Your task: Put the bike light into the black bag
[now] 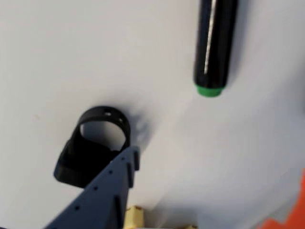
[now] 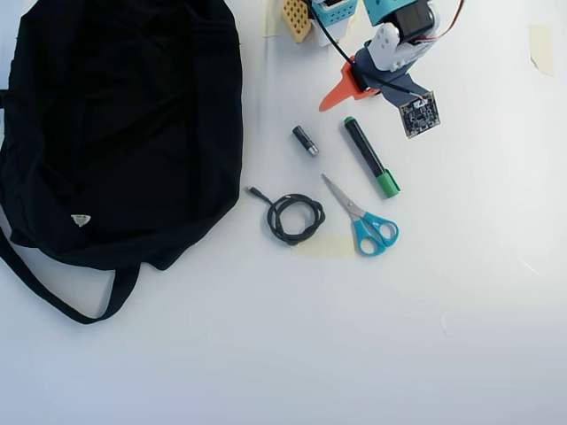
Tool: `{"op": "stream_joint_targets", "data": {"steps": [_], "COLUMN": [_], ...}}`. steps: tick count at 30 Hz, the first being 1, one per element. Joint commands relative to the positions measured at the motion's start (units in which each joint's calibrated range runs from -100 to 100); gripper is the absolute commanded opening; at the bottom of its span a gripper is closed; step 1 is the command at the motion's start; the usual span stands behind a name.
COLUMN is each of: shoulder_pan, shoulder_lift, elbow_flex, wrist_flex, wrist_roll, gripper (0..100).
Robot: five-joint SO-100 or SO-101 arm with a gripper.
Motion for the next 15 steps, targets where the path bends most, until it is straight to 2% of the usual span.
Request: {"op": "stream_joint_targets", "data": {"steps": [1, 15], "shoulder_pan": [-1.9, -8.7], "shoulder_lift": [-1.9, -1.4], "elbow_flex": [-1.6, -1.3], "wrist_flex": [-0.2, -3.2], "wrist_roll": [-0.5, -8.0], "gripper": [44, 44]}}
